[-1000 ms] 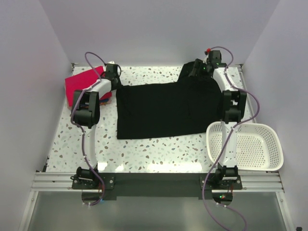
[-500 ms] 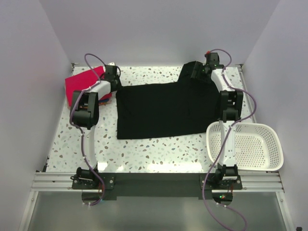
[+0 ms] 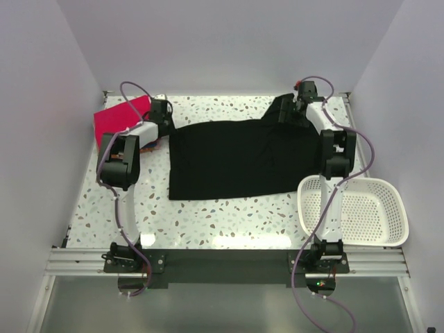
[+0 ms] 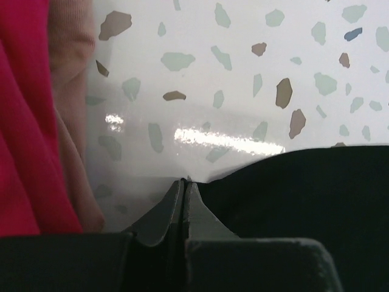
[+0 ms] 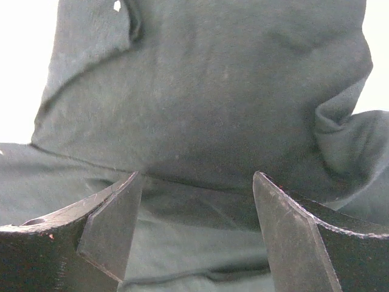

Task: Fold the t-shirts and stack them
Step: Fold the tshirt

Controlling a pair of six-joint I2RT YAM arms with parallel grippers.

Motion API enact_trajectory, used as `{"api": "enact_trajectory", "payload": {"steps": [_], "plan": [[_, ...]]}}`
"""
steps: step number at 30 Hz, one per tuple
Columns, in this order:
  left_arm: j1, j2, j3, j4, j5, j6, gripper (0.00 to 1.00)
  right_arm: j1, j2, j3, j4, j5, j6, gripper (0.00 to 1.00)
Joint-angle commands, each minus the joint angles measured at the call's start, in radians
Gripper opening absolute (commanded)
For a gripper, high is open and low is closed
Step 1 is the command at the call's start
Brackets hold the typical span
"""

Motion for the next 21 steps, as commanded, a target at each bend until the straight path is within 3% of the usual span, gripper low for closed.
{"api": "enact_trajectory", "payload": {"steps": [1,5,10,14,21], "plan": [[0.005,-0.043,-0.076,-0.051,0.009,0.028,0.0,-0.006,0.005,-0.143,-0.194,0.05,-0.028,0.78],[0.005,-0.08,-0.133,-0.032,0.012,0.028,0.0,-0.004,-0.078,-0.256,-0.166,0.049,-0.031,0.78],[0.005,-0.112,-0.158,-0.024,0.01,0.028,0.0,-0.004,-0.156,-0.253,-0.163,0.035,-0.032,0.79],[0.005,-0.114,-0.135,-0.035,0.012,0.028,0.0,-0.009,-0.196,-0.128,-0.142,0.052,-0.016,0.8],[0.005,-0.109,-0.104,-0.049,0.012,0.028,0.0,-0.05,-0.083,0.116,-0.056,0.108,0.047,0.75]]}}
